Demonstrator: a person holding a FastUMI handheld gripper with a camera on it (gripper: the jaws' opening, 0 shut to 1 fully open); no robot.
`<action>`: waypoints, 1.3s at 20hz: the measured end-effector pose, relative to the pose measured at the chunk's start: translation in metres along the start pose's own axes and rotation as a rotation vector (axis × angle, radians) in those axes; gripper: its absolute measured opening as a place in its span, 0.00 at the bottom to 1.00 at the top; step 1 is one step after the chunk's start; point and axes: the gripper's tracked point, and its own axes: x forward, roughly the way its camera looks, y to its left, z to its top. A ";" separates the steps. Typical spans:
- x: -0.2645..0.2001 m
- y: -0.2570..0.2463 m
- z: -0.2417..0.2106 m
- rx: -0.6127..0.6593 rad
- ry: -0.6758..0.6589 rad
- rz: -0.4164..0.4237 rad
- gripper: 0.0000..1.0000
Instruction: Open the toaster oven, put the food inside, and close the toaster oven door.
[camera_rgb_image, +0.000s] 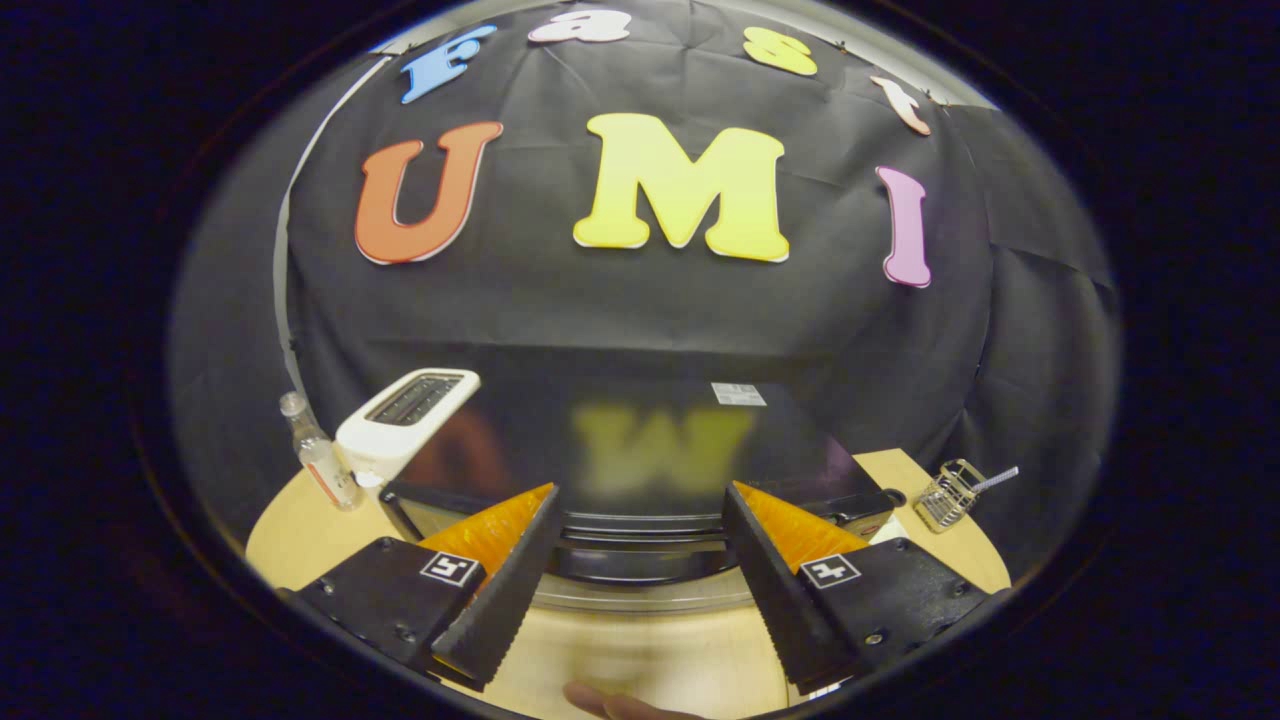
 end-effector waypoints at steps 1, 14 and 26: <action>0.002 0.002 0.001 0.003 0.023 0.004 1.00; -0.020 -0.003 -0.015 0.064 -0.034 0.039 0.99; -0.072 -0.007 -0.059 0.060 -0.009 0.063 0.99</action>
